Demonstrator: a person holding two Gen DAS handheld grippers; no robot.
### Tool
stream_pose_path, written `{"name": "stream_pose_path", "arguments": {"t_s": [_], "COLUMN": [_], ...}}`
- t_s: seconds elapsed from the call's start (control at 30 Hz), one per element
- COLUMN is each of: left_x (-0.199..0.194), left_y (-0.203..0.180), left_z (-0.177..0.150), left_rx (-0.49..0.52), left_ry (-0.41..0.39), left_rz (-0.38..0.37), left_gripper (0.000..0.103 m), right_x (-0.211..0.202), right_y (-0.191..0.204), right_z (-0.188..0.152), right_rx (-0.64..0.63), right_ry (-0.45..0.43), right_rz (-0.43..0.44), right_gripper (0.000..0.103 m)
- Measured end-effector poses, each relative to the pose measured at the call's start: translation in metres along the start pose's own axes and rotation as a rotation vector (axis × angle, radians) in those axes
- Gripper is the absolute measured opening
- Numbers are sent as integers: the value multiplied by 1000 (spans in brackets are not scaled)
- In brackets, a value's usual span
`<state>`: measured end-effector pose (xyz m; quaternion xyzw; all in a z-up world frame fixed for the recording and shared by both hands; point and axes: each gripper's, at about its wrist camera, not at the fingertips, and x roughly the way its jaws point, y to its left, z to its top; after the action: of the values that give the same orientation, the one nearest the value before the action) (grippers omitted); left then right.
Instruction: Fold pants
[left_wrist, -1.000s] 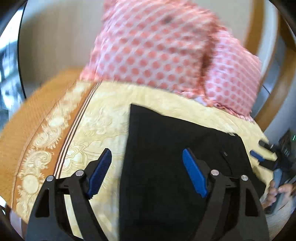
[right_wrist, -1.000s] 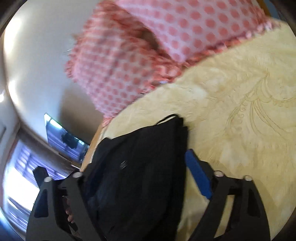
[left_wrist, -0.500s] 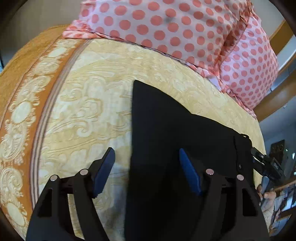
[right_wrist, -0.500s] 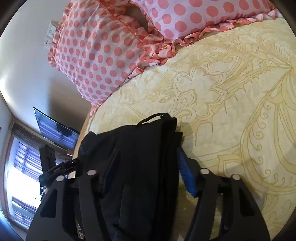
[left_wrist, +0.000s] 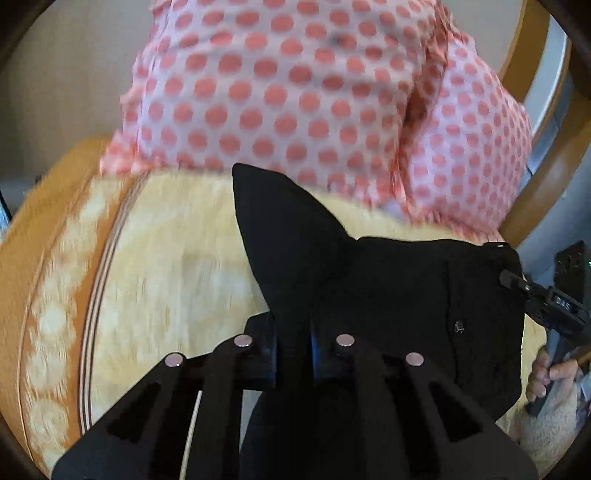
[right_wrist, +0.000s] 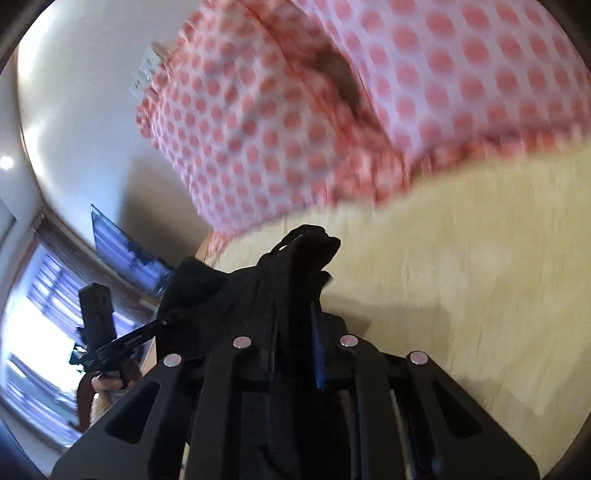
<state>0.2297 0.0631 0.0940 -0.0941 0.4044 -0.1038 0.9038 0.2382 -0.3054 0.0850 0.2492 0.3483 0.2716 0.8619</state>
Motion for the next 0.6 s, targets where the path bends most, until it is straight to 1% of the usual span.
{"name": "stream_pose_path", "arguments": {"t_s": [0.03,0.07,0.1,0.13,0.17,0.23,0.27,0.3,0.33,0.4,0.43,0.47,0.5,0.53,0.57,0.6], "left_x": [5,15,25,43,56,92,112,125,126,121,114,102,87,71,55,42], "left_y": [-2,-3,-4,-4,-4,-2,0,3,3,1,0,0,0,-2,-6,-9], "left_z": [11,25,35,46,52,55,53,49,47,46,45,43,40,34,29,22], "left_rx": [-3,-13,-23,-35,-42,-60,-74,-86,-86,-70,-68,-69,-64,-55,-42,-30], "left_ry": [-17,-33,-35,-19,7,91,139,151,127,112,101,77,45,11,-13,-28], "left_rz": [9,15,21,31,38,62,92,122,134,137,134,141,151,146,122,83], "left_gripper": [12,13,13,13,14,15,21,26,30,29,29,28,28,27,30,31], "right_x": [1,2,6,12,24,48,61,69,73,72,64,53,43,28,20,8], "right_y": [0,-1,-5,-12,-24,-47,-60,-67,-72,-75,-69,-62,-52,-41,-34,-23], "right_z": [13,19,29,36,42,41,37,34,31,31,32,31,28,23,19,11], "right_rx": [-21,-32,-41,-35,-7,52,77,91,106,108,78,48,19,-4,-10,-21], "right_ry": [-40,-61,-90,-99,-89,-35,9,32,44,58,47,18,-15,-52,-66,-85], "right_rz": [-15,-25,-38,-52,-83,-161,-212,-237,-250,-276,-317,-365,-377,-341,-300,-242], "right_gripper": [15,15,15,15,15,15,15,17,21,27,31,31,34,44,53,67]}}
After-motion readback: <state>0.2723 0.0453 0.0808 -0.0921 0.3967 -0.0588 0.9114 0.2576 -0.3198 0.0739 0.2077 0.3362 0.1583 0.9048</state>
